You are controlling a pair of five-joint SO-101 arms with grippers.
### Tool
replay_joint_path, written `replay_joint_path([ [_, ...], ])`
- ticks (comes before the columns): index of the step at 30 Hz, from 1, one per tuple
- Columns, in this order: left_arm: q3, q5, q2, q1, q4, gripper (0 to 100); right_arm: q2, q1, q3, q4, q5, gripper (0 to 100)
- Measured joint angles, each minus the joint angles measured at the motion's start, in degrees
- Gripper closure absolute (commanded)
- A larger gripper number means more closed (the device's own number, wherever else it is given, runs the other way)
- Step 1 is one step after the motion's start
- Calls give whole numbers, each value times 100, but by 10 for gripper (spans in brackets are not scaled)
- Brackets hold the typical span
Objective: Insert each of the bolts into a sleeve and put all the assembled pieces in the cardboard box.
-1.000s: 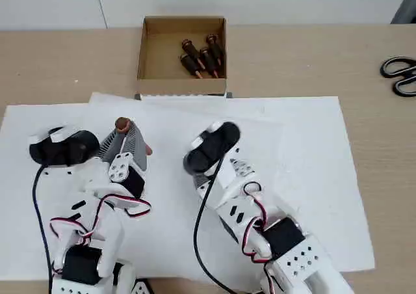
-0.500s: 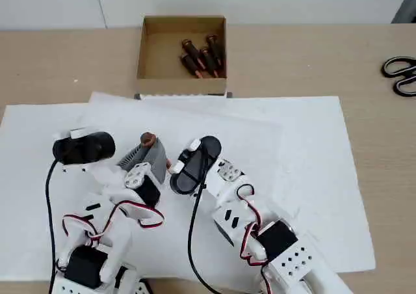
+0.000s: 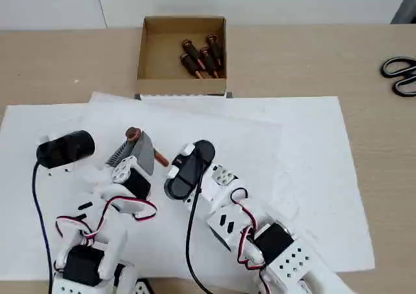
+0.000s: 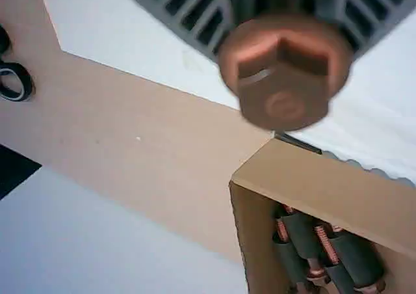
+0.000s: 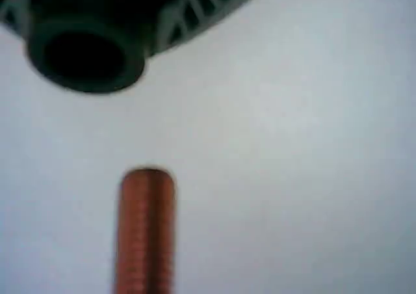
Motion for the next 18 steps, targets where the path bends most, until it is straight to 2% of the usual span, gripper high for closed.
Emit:
replay_joint_path([
  [9, 0, 123, 0, -35, 0, 994, 0, 0, 0, 0, -26, 995],
  [18, 0, 123, 0, 343, 0, 994, 0, 0, 105, -44, -26, 995],
])
